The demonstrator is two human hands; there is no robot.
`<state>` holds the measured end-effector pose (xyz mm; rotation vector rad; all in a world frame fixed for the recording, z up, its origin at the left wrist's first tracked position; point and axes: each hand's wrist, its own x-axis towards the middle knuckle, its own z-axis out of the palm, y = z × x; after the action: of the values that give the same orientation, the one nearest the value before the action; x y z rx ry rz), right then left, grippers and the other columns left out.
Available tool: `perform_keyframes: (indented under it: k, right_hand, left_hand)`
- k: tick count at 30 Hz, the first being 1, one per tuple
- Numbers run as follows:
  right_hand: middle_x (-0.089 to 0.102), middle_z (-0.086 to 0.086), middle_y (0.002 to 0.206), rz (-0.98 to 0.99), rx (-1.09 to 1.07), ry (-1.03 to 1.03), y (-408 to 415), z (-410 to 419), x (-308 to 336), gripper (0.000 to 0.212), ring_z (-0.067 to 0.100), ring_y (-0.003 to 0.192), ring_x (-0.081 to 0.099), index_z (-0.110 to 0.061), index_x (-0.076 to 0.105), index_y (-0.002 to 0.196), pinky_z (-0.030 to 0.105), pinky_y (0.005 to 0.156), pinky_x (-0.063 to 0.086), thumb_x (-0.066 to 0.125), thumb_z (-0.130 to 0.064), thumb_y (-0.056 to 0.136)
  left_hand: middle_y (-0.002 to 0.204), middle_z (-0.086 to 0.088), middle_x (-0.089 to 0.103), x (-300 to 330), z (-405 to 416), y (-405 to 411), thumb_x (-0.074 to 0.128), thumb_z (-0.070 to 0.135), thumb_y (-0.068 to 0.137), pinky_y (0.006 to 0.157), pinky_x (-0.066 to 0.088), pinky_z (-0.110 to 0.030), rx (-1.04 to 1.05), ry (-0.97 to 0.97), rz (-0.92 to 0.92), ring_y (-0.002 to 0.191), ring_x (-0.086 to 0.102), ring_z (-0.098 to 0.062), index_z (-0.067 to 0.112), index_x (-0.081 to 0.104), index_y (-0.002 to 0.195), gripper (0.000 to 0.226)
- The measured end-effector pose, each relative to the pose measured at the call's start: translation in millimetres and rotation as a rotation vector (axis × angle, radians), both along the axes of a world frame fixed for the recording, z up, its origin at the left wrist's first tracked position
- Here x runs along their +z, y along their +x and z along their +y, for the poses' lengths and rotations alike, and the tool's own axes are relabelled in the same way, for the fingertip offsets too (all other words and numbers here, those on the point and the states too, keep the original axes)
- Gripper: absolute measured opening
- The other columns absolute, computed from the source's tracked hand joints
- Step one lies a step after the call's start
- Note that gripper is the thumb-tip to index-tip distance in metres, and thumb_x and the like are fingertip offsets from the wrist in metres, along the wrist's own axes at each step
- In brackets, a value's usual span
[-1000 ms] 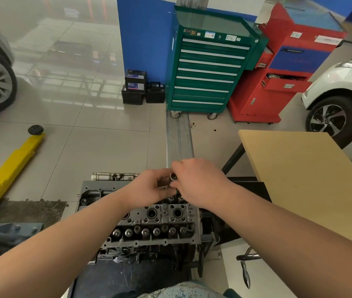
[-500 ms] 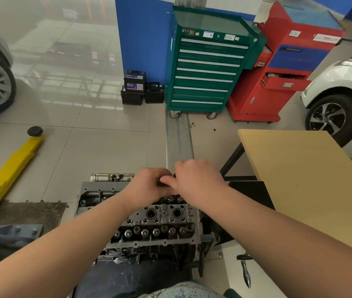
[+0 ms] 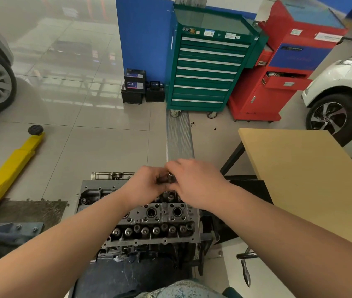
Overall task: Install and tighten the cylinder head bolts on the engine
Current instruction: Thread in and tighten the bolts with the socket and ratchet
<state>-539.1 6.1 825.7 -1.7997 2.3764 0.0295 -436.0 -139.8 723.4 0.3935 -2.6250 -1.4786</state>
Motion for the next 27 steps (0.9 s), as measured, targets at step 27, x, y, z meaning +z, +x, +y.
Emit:
perform_keyframes:
  k: [27]
  right_hand:
    - [0.063,0.004,0.099,0.049,-0.032,0.014,-3,-3,-4,0.033,0.027,0.091,0.063,-0.016,0.058,0.112,0.039,0.066,0.047,0.053,-0.047,0.103]
  left_hand:
    - [0.092,0.023,0.075,2,9,5,0.083,0.016,0.090,0.081,0.053,-0.014,-0.051,0.138,0.074,0.088,0.070,0.003,0.037,0.071,0.104,0.029]
